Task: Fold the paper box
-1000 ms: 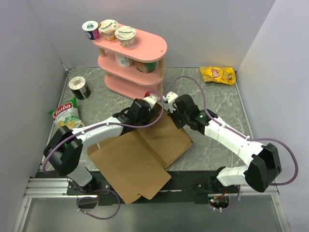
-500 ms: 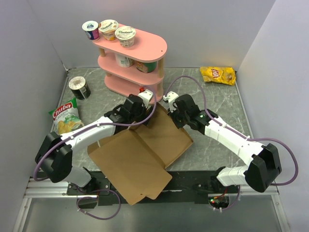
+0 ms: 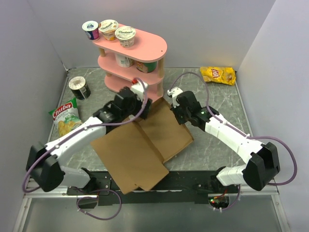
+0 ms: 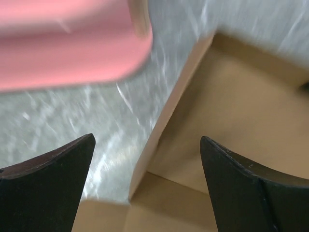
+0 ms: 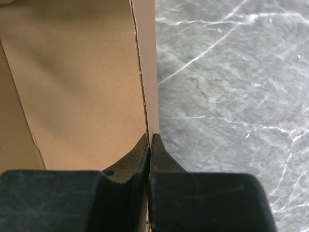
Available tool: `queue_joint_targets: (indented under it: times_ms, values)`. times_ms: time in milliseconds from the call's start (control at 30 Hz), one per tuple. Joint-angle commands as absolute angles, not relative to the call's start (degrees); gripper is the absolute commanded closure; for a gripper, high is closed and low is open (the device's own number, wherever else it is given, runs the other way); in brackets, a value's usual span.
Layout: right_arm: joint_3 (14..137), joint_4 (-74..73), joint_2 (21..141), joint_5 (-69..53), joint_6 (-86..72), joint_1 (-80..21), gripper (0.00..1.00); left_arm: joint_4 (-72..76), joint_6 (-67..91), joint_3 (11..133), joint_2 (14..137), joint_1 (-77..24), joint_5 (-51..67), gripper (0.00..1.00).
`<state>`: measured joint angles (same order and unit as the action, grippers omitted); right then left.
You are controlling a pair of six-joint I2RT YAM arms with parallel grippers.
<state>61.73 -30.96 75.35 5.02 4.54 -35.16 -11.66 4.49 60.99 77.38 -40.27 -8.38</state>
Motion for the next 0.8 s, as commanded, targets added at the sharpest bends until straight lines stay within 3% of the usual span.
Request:
queue_joint_targets:
  times_ms: [0,233,367,500,633,667,767]
  values:
    - [64.6,-29.45,76.73,4.92,-0.52,-32.44,1.0,-8.35,8.17,70.83,71.63,-38.32,-8.61,0.04]
    - [60.31,-28.31,79.8,3.43,-12.01,-26.55,1.0,-18.87,14.85,84.18,72.51,-34.47,-12.48,0.04]
    - [54.33,-23.74,77.88,-0.95,-18.62,-22.07,1.0,-22.93,19.59,85.26,70.5,-29.8,-11.87,0.04]
    - [51.25,-22.33,77.17,2.63,-22.58,-21.62,1.0,-26.53,18.9,83.93,67.41,-23.22,-10.55,0.04]
    - [48.26,-21.36,77.26,4.13,-28.29,-21.45,1.0,-31.29,20.22,84.03,69.17,-8.83,6.64,0.04]
    - [47.38,-20.14,76.91,3.78,-29.34,-21.53,1.0,-31.64,20.13,83.41,69.52,-7.66,13.12,0.04]
    - [43.6,-16.19,75.33,3.16,-33.3,-21.53,1.0,-33.66,19.25,80.6,70.84,-6.77,18.0,0.04]
